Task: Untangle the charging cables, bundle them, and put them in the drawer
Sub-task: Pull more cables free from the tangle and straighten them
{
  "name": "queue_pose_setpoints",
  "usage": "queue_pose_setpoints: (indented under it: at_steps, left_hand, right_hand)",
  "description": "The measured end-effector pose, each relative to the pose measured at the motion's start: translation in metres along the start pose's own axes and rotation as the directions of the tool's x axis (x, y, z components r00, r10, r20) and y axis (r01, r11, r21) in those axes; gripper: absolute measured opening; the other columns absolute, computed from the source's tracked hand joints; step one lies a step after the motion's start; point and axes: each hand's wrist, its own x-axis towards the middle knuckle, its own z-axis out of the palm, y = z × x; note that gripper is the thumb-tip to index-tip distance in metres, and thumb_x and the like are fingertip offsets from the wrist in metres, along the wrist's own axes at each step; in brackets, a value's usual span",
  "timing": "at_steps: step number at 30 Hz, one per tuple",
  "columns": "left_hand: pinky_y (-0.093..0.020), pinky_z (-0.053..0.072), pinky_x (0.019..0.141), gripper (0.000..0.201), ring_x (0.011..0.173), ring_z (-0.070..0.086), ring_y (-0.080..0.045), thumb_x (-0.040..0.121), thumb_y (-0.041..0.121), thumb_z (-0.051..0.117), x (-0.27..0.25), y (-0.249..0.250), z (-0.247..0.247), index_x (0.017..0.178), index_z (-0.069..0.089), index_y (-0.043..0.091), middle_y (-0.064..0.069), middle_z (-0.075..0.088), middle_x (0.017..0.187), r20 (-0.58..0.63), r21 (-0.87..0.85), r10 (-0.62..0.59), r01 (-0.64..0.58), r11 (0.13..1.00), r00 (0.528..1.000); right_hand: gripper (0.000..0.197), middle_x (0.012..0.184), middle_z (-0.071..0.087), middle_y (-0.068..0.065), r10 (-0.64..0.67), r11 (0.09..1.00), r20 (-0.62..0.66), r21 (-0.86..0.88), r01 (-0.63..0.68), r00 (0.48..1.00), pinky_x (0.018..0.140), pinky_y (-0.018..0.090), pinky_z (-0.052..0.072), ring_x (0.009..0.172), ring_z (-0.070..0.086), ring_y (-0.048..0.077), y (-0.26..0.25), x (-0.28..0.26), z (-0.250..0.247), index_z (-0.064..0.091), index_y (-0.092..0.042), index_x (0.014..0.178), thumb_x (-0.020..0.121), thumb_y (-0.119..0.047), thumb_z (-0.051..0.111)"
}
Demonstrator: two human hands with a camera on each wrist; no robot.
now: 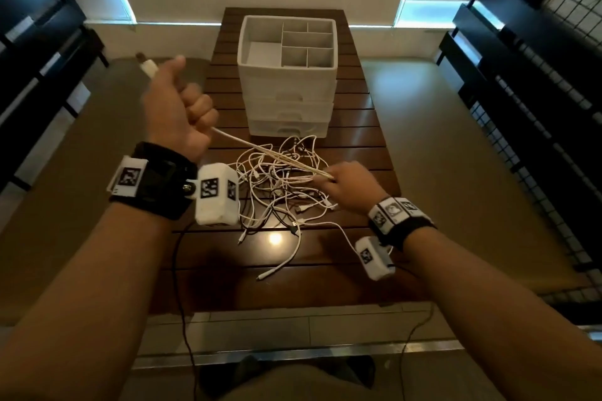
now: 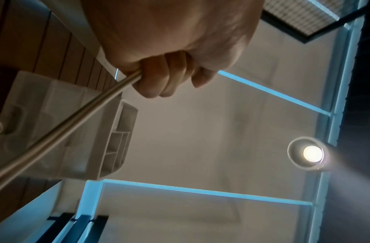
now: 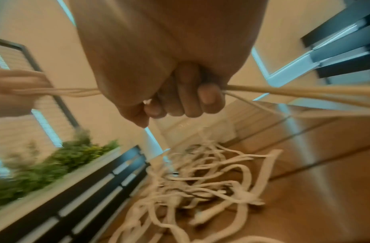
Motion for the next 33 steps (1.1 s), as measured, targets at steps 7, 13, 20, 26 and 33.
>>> queue_pose_setpoints:
  at_steps: [7, 13, 20, 26, 33]
  left_hand:
    - [-0.024, 0.015, 0.037, 0.053, 0.044, 0.009, -0.010, 0.102, 0.038, 0.057, 0.006, 0.024, -0.021, 0.062, 0.024, 0.029, 0.008, 0.014, 0.053, -0.012, 0.129, 0.051, -0.049, 0.990, 0.999]
    - [-0.024, 0.012, 0.039, 0.055, 0.045, 0.010, -0.011, 0.105, 0.043, 0.052, -0.002, -0.013, -0.013, 0.058, 0.028, 0.028, 0.008, 0.017, 0.052, 0.025, 0.190, -0.043, 0.038, 0.981, 0.999]
    - [-0.024, 0.014, 0.037, 0.052, 0.047, 0.010, -0.012, 0.104, 0.038, 0.053, 0.002, -0.008, -0.034, 0.060, 0.026, 0.029, 0.007, 0.016, 0.054, -0.038, 0.210, -0.008, 0.016, 0.978, 0.999]
    - [-0.025, 0.015, 0.037, 0.052, 0.045, 0.011, -0.011, 0.104, 0.035, 0.052, 0.003, -0.015, -0.034, 0.058, 0.028, 0.029, 0.008, 0.017, 0.053, -0.047, 0.188, -0.014, 0.023, 0.982, 0.999]
    - [-0.026, 0.016, 0.038, 0.050, 0.047, 0.011, -0.012, 0.102, 0.036, 0.054, 0.007, -0.005, -0.041, 0.058, 0.030, 0.029, 0.008, 0.017, 0.054, -0.087, 0.149, 0.033, -0.019, 0.989, 0.996]
  right_hand:
    - [0.049, 0.057, 0.050, 0.006, 0.205, 0.976, -0.171, 0.106, -0.189, 0.964, 0.062, 0.033, 0.033, 0.054, 0.048, 0.024, 0.048, -0.026, -0.046, 0.056, -0.021, 0.057, 0.105, -0.027, 0.058]
    - [0.035, 0.088, 0.068, 0.016, 0.289, 0.916, 0.034, -0.299, -0.266, 0.957, 0.070, 0.039, 0.052, 0.074, 0.061, 0.033, 0.053, -0.020, -0.054, 0.063, -0.012, 0.080, 0.103, -0.037, 0.053]
    - [0.038, 0.064, 0.058, 0.007, 0.203, 0.858, -0.302, -0.403, -0.318, 0.931, 0.060, 0.037, 0.055, 0.059, 0.058, 0.026, 0.061, -0.018, -0.119, 0.068, -0.012, 0.078, 0.101, -0.039, 0.056]
    - [0.064, 0.110, 0.067, -0.003, 0.275, 0.926, 0.422, -0.359, -0.119, 0.864, 0.091, 0.043, 0.057, 0.101, 0.066, 0.023, 0.040, -0.013, -0.033, 0.063, -0.024, 0.115, 0.082, -0.078, 0.065]
    - [0.045, 0.089, 0.065, -0.001, 0.212, 0.947, 0.213, 0.196, -0.255, 0.954, 0.066, 0.032, 0.056, 0.082, 0.072, 0.025, 0.023, 0.011, 0.004, 0.065, -0.016, 0.106, 0.107, -0.053, 0.041]
